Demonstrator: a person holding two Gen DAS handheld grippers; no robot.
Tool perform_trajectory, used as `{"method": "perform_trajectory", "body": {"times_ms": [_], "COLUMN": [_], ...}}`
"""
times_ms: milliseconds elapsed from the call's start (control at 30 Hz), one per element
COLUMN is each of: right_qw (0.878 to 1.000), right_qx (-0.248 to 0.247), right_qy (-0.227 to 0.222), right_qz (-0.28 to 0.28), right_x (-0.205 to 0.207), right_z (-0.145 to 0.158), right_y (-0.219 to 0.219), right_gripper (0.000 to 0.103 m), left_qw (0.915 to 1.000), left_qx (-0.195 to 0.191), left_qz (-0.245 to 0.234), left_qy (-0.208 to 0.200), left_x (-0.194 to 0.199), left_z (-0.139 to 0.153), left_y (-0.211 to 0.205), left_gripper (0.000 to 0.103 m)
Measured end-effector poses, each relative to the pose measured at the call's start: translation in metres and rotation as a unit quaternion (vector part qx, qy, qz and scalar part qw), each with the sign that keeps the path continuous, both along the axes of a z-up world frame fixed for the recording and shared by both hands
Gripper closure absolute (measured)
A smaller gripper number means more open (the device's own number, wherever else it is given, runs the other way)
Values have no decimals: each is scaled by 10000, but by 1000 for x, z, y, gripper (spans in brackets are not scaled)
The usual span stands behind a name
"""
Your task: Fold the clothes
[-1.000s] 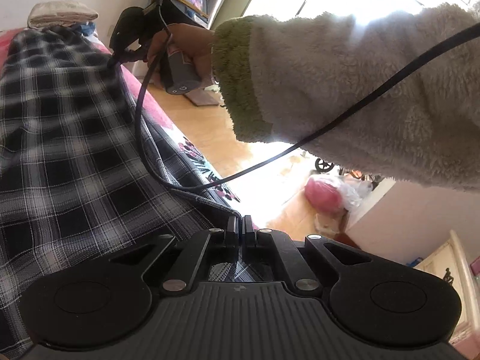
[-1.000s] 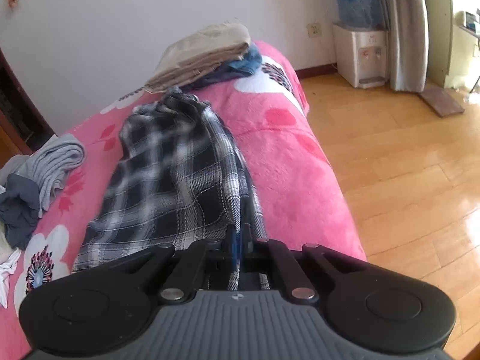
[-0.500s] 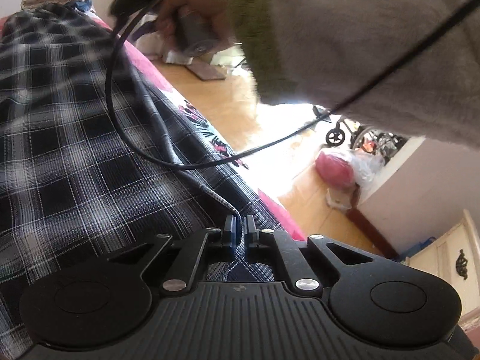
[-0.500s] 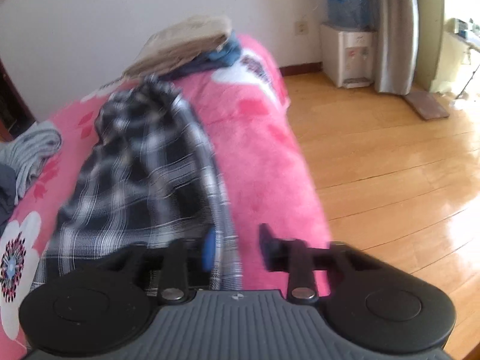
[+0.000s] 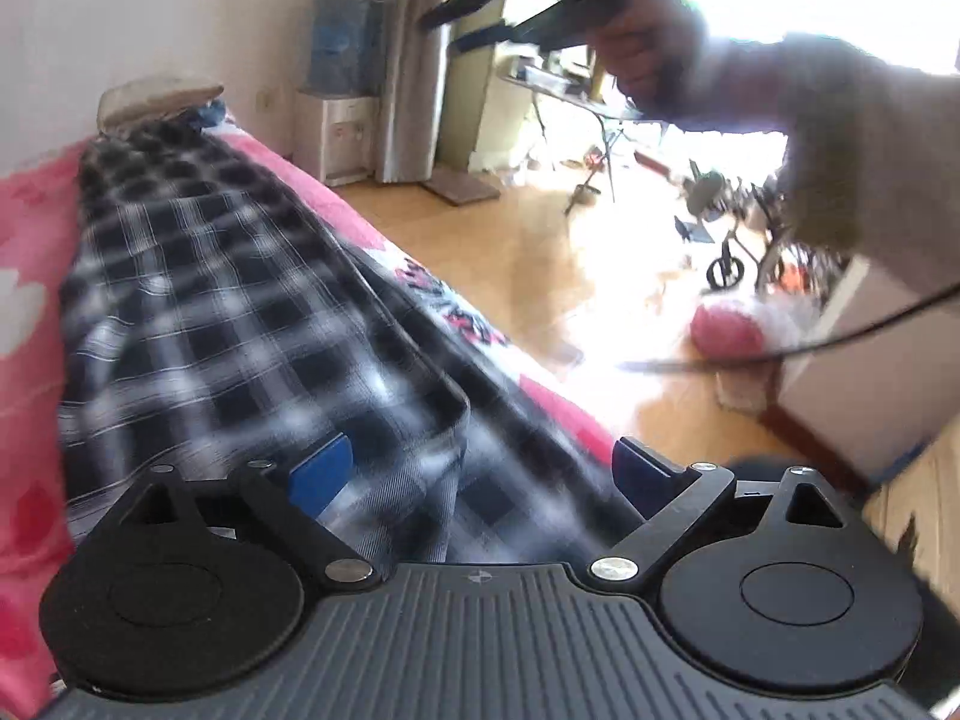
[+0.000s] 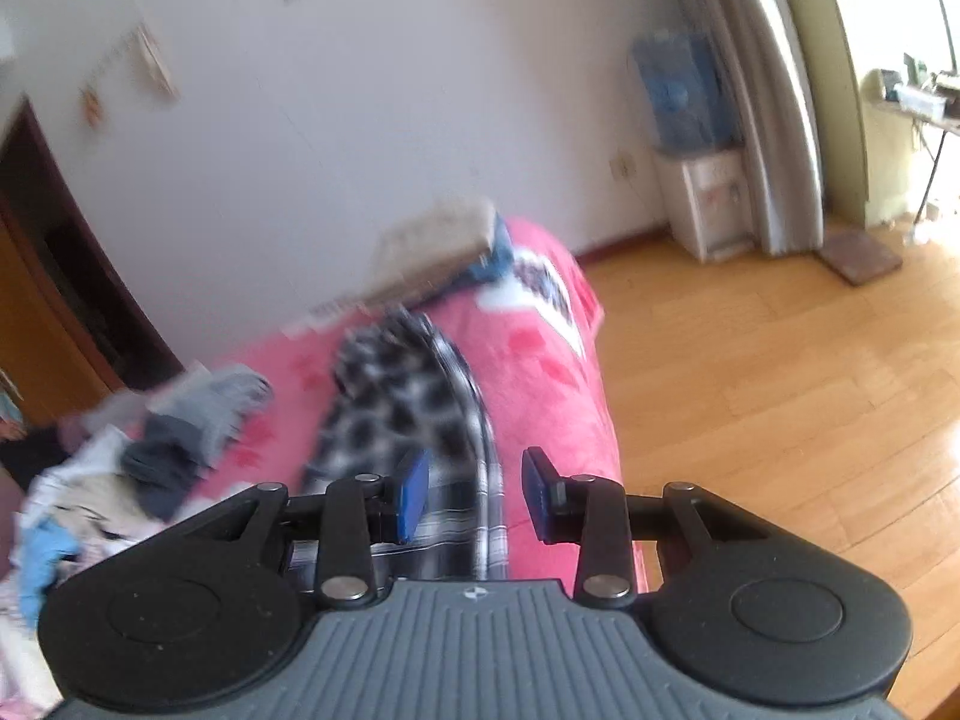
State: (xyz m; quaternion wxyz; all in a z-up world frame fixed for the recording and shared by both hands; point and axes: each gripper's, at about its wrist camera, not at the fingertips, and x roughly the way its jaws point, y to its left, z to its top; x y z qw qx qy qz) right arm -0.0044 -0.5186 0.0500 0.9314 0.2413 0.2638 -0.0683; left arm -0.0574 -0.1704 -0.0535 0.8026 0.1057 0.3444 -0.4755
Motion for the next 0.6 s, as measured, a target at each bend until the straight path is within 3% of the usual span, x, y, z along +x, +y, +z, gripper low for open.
{"method": "perform_trajectory", "body": {"times_ms": [67,200,367,500,600], "right_qw": [9999,9992,9914,9826,9816], "right_qx": [24,63,806,1326,1365], "right_qy": [-170,223,916,1278,1329], "right_qz": [-14,318,478,228,103], "right_x": [-42,-101,-124,-111,-111], "right_z": [18,19,-49,-108,-125], "right_y": [0,24,71,92,102], "right_gripper": [66,66,66,66,66], "left_qw": [9998,9992,9966,9915,9887], "left_qx": [166,328,705,1049,1201], "left_qz": [-75,11,299,271,204], "left_qy": [-94,-247,-317,-720,-873], "left_x": [-7,-7,1,2,6], "left_z": [4,12,4,-6,-14], "left_y": [10,39,63,66,67], "left_gripper": [9,9,12,30,41]}}
